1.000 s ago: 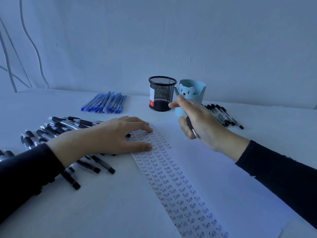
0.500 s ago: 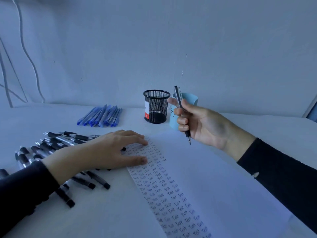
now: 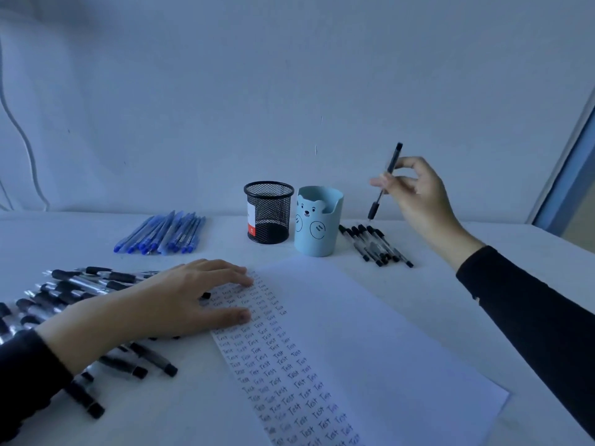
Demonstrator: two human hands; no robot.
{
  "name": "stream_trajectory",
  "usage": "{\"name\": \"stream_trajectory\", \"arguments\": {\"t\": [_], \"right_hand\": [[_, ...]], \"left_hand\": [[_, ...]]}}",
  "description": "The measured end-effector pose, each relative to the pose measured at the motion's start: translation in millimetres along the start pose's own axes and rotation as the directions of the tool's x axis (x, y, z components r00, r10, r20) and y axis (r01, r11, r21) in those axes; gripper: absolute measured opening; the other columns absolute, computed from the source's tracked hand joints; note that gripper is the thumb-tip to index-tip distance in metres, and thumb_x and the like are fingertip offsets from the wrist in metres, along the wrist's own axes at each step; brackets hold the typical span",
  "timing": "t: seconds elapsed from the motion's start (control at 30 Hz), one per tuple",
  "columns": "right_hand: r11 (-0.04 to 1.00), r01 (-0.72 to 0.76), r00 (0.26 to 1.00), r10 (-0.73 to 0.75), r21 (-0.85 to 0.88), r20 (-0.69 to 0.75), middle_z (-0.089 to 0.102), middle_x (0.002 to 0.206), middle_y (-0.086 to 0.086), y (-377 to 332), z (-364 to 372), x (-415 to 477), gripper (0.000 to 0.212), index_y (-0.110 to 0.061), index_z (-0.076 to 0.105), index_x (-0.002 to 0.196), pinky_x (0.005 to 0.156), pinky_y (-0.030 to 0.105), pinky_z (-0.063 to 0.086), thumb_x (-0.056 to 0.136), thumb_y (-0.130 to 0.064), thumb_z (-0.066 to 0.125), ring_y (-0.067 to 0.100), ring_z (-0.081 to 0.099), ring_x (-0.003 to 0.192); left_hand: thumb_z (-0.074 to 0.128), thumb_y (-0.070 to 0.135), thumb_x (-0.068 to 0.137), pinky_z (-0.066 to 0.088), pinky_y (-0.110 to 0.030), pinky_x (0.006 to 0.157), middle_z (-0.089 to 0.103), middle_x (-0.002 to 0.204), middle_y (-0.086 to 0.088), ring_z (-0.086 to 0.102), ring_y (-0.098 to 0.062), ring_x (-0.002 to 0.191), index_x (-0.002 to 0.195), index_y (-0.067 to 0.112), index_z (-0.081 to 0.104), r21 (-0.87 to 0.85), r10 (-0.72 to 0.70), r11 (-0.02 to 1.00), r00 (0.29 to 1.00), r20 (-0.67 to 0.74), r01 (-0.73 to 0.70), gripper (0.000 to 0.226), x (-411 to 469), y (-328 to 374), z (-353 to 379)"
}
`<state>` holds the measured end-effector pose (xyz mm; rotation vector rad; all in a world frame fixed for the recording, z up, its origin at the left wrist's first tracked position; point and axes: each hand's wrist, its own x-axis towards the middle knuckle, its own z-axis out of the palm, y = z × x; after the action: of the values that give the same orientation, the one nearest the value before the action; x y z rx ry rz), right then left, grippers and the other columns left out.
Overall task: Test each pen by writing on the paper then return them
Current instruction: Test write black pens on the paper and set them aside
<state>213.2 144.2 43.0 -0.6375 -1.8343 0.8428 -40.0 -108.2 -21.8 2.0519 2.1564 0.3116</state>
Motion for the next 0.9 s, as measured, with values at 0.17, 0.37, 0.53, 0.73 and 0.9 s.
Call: {"name": "stream_trajectory", "arguments": {"t": [0.17,0.37,0.53,0.73,0.9], "right_hand": [[0.967,-0.006,0.998,0.020,-0.256,0.053,0.070,0.093,0.008,33,5,-7,0.018,-0.003,0.054,0.090,0.080,0.030,0.056,0.087,-0.011,0.070,0.007,0.069,0.084],[0.817,0.150,0.984,-0.066,-0.557,0.168,0.058,0.086,0.004,50,27,-21,0.008,-0.010,0.056,0.087,0.066,0.038,0.049,0.085,-0.005,0.061,0.027,0.058,0.078],[0.602,0.201,0.975,-0.050,-0.773,0.215,0.061,0.098,0.000,63,31,-24,0.021,-0.018,0.075,0.096,0.070,0.033,0.039,0.092,-0.014,0.055,0.024,0.058,0.079],[0.505,0.212,0.975,-0.052,-0.837,0.215,0.065,0.095,0.000,64,33,-27,0.039,-0.014,0.058,0.060,0.077,0.034,0.036,0.095,-0.028,0.049,0.026,0.056,0.081],[0.636,0.256,0.966,-0.201,-0.728,0.164,0.056,0.071,0.003,24,56,-43,0.028,-0.008,0.056,0.063,0.059,0.033,0.038,0.084,-0.026,0.056,0.030,0.053,0.066]], "left_hand": [[0.032,0.098,0.063,0.033,-0.023,0.111,0.031,0.139,0.042,0.032,0.017,0.127,0.126,0.064,0.040,0.000,-0.001,1.000,1.000,-0.011,0.001,0.072,0,0,1],[0.032,0.098,0.063,0.033,-0.023,0.111,0.030,0.139,0.042,0.031,0.017,0.127,0.128,0.063,0.039,-0.005,-0.001,1.000,1.000,-0.011,0.001,0.074,-1,0,0],[0.030,0.099,0.062,0.032,-0.025,0.112,0.029,0.137,0.043,0.031,0.016,0.128,0.123,0.068,0.037,0.005,0.008,1.000,1.000,-0.018,-0.008,0.069,0,0,0],[0.030,0.096,0.066,0.033,-0.027,0.112,0.031,0.141,0.039,0.032,0.014,0.129,0.128,0.063,0.039,0.010,0.023,1.000,1.000,-0.019,-0.023,0.071,-1,-1,1],[0.030,0.079,0.083,0.038,-0.019,0.104,0.046,0.137,0.028,0.043,0.014,0.120,0.131,0.045,0.050,-0.124,-0.003,0.992,0.997,-0.072,-0.006,0.062,-2,3,-4]]}}
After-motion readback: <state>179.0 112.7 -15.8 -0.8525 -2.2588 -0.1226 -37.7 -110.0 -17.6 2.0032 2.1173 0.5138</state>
